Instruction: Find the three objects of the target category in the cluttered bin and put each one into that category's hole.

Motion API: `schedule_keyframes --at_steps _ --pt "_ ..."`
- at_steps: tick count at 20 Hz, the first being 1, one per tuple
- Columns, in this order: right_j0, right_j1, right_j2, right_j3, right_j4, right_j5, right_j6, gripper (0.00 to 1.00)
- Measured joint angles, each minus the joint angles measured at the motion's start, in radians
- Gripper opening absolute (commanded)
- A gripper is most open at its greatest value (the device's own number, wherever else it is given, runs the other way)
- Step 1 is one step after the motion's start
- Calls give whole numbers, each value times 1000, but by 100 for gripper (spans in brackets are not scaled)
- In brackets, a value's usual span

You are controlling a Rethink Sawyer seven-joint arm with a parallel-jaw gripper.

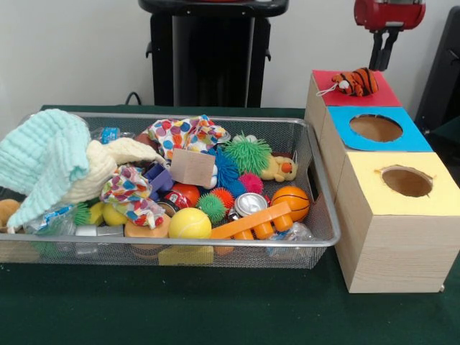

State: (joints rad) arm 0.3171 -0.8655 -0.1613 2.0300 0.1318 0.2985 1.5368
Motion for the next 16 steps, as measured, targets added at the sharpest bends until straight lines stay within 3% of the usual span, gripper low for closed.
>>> schedule_keyframes --at_steps 8,16 --pt "-100 -4 71 44 0 -76 0 0" --pt "-136 -9 89 84 -14 -88 0 0"
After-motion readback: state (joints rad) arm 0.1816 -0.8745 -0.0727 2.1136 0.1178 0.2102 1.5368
